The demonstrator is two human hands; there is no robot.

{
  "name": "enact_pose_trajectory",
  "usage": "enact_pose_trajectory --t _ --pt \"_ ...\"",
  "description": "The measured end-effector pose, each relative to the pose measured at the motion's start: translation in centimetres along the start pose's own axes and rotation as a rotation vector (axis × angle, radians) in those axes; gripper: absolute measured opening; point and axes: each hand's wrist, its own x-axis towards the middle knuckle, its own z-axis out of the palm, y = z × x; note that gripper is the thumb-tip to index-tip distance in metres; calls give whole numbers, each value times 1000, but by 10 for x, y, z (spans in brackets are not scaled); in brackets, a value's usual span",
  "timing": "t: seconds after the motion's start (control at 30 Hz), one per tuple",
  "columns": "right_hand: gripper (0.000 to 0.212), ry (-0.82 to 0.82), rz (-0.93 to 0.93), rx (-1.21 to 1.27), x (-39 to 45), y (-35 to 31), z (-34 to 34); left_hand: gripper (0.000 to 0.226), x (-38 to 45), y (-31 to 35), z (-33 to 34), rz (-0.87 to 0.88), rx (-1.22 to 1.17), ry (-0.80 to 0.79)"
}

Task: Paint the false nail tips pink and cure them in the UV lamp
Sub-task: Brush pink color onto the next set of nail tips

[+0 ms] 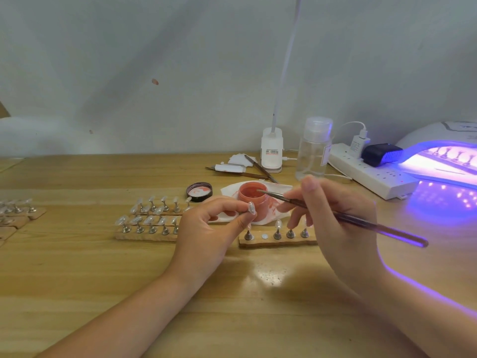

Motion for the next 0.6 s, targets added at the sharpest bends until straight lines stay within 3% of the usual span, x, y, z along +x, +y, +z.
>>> enact_pose_trajectory --t 0.6 --pt "36 -65 -135 -197 -5 9 2 11 -1 3 1 8 -9 4"
